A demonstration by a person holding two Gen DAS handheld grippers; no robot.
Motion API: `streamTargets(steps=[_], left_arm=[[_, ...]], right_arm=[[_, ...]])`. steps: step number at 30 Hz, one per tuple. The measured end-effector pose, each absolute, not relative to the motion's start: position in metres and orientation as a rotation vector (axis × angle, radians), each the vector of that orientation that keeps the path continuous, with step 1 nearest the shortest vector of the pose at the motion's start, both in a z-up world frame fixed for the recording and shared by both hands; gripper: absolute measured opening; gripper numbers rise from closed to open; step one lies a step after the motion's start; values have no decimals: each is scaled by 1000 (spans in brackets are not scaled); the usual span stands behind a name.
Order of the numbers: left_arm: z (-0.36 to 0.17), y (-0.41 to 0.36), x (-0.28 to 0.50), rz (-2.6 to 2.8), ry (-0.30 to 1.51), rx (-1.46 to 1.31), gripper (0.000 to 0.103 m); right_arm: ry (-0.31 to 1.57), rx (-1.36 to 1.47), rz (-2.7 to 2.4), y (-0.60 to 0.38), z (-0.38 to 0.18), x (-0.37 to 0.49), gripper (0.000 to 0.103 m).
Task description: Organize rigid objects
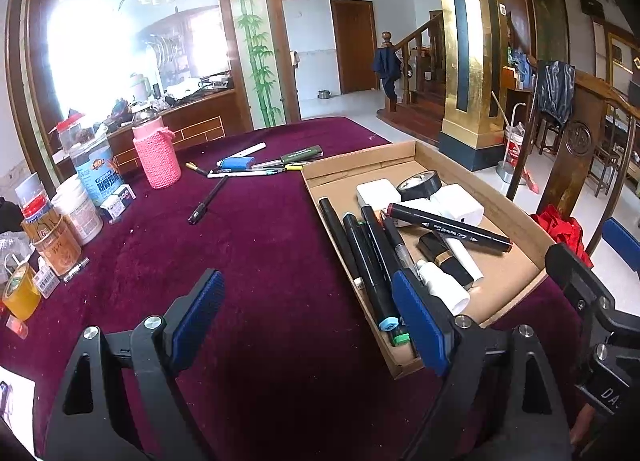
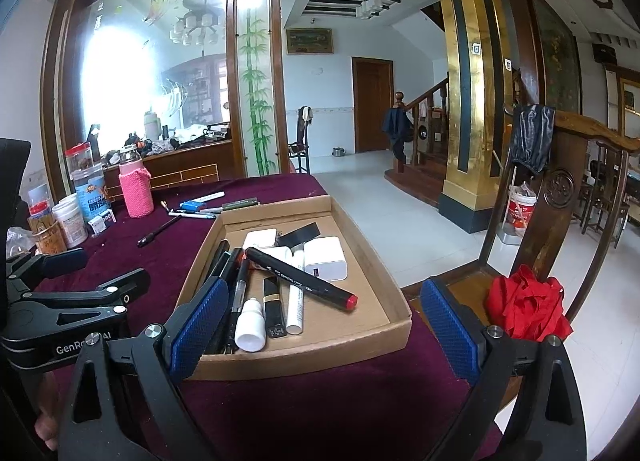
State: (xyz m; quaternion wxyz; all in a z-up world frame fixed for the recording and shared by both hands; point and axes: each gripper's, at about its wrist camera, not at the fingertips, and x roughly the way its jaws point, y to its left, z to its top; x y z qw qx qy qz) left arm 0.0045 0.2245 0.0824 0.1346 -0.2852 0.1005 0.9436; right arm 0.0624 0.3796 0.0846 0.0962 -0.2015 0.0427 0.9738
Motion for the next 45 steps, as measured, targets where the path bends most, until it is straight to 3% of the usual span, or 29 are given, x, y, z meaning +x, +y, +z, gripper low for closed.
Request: streamTargets(steps=[45], left_arm=[[75,226,-1,2729,332,-871,86]], right_arm=[[80,-611,2879,378,86,61,101]])
